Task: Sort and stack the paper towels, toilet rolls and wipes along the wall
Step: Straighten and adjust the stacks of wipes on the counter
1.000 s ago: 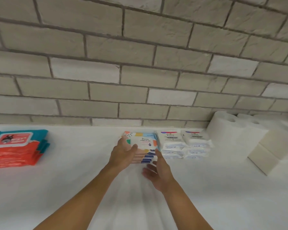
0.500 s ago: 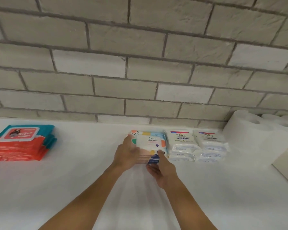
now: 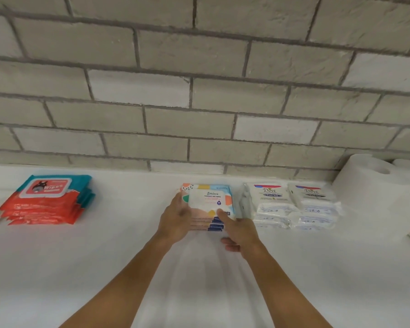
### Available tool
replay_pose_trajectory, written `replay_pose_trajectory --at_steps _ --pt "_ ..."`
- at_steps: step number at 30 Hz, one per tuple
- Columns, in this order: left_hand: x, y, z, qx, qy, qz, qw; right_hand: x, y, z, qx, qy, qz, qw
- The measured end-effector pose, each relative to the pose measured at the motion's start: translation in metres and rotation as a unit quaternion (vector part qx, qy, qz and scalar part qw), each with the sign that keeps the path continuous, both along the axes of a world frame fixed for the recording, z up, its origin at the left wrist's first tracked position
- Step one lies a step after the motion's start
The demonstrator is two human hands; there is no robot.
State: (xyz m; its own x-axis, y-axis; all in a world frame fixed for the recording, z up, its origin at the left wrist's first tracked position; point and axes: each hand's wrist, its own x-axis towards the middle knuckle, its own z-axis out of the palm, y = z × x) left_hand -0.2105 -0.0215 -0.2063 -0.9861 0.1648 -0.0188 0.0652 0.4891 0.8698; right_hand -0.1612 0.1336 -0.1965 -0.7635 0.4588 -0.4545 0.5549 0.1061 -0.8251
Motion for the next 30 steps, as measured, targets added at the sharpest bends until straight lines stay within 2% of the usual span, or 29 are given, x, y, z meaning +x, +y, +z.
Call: replay_pose_trajectory --at_steps 3,6,9,17,25,30 --pt "0.000 -0.002 0.001 0.010 -0.006 0.001 1.000 -0.007 -0.001 0.006 0.069 0.069 0.035 0.995" --pt "0.001 -0.003 0.002 0.012 -0.013 -0.004 1.000 -0.013 -0.007 0.010 0.047 0.116 0.055 0.991" --pt "0.002 -0.007 0.001 0.024 -0.018 -0.014 0.999 -0.017 -0.012 0.007 0.067 0.145 0.074 0.984" --pt "-0.001 -0.037 -0.005 0.069 -0.007 0.003 0.998 -0.028 -0.034 0.002 0.104 0.095 0.105 0.985" --pt "-0.009 -0.093 -0.013 0.132 -0.029 0.088 0.987 -0.043 -0.084 -0.001 0.089 0.089 0.148 0.981" --pt "-0.015 -0.127 -0.019 0.175 -0.043 0.120 0.976 -0.051 -0.117 0.000 0.116 0.083 0.183 0.973"
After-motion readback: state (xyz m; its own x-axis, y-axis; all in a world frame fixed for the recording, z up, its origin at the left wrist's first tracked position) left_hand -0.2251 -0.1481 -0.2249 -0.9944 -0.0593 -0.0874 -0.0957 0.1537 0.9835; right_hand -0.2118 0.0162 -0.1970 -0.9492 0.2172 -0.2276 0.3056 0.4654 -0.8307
